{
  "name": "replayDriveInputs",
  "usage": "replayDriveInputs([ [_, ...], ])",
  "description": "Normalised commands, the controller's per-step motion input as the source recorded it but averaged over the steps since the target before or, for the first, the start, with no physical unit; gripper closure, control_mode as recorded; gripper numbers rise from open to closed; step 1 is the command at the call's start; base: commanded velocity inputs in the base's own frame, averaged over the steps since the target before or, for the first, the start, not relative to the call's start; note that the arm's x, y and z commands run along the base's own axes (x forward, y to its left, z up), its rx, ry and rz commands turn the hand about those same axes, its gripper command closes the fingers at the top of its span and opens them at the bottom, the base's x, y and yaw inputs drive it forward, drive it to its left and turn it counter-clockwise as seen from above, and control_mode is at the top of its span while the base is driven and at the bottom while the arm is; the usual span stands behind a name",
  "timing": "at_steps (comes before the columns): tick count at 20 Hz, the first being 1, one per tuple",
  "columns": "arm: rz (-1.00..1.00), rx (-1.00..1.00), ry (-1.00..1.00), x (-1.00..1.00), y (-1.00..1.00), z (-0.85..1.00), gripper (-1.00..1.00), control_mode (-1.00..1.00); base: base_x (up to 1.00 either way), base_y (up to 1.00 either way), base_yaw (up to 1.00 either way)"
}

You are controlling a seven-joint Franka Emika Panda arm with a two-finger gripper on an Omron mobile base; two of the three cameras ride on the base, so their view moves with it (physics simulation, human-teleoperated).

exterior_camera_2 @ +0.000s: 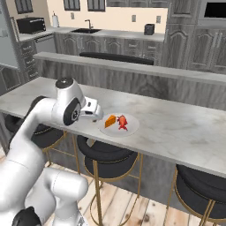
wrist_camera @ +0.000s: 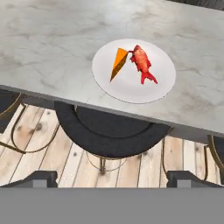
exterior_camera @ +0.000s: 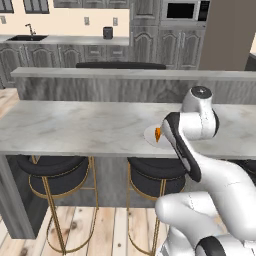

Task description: Take the cheese, fish, and corn from the fridge and place them on the plate on the dining counter to create an appetizer plate.

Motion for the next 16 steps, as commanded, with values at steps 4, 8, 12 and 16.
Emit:
replayDriveInputs([
  [4, -0.13, 0.06, -0.24, -0.78, 0.07, 0.39, -1.0, -1.0, 0.0, 0.0, 0.0],
  [8, -0.13, 0.11, -0.15, -0.64, 0.0, 0.09, -1.0, -1.0, 0.0, 0.0, 0.0],
  [12, -0.05, 0.05, -0.09, -0.4, 0.0, 0.19, -1.0, -1.0, 0.0, 0.0, 0.0],
  [16, 0.02, 0.0, -0.16, -0.46, 0.05, 0.36, -1.0, -1.0, 0.0, 0.0, 0.0],
])
